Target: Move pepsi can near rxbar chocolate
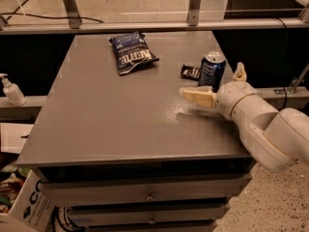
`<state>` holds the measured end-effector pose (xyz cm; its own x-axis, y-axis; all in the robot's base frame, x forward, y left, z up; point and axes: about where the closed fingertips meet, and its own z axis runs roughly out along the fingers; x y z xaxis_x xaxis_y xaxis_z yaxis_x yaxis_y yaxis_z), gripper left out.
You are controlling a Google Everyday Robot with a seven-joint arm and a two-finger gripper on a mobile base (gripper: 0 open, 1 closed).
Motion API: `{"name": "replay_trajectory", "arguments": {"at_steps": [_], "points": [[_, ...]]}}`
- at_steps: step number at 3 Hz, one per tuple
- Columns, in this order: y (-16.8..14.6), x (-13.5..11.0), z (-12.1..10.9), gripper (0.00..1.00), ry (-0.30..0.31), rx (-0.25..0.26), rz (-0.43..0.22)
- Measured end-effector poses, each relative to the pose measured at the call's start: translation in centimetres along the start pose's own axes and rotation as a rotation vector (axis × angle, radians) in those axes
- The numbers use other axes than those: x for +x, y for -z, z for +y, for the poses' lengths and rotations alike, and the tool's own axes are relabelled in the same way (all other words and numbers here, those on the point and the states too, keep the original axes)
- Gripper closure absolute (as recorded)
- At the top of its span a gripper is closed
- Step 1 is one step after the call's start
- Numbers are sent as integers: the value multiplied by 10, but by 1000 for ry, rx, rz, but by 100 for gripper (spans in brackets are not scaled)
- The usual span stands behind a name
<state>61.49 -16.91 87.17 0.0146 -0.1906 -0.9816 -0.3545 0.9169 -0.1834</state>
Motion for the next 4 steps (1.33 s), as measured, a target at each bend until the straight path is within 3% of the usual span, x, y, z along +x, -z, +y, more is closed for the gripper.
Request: {"name": "replay_trajectory", "arguments": {"at_steps": [2, 3, 4], "points": [[4, 0, -9, 0, 29, -9, 5], [22, -1, -35, 0, 69, -5, 21], [40, -3, -42, 0, 96, -48, 41]]}}
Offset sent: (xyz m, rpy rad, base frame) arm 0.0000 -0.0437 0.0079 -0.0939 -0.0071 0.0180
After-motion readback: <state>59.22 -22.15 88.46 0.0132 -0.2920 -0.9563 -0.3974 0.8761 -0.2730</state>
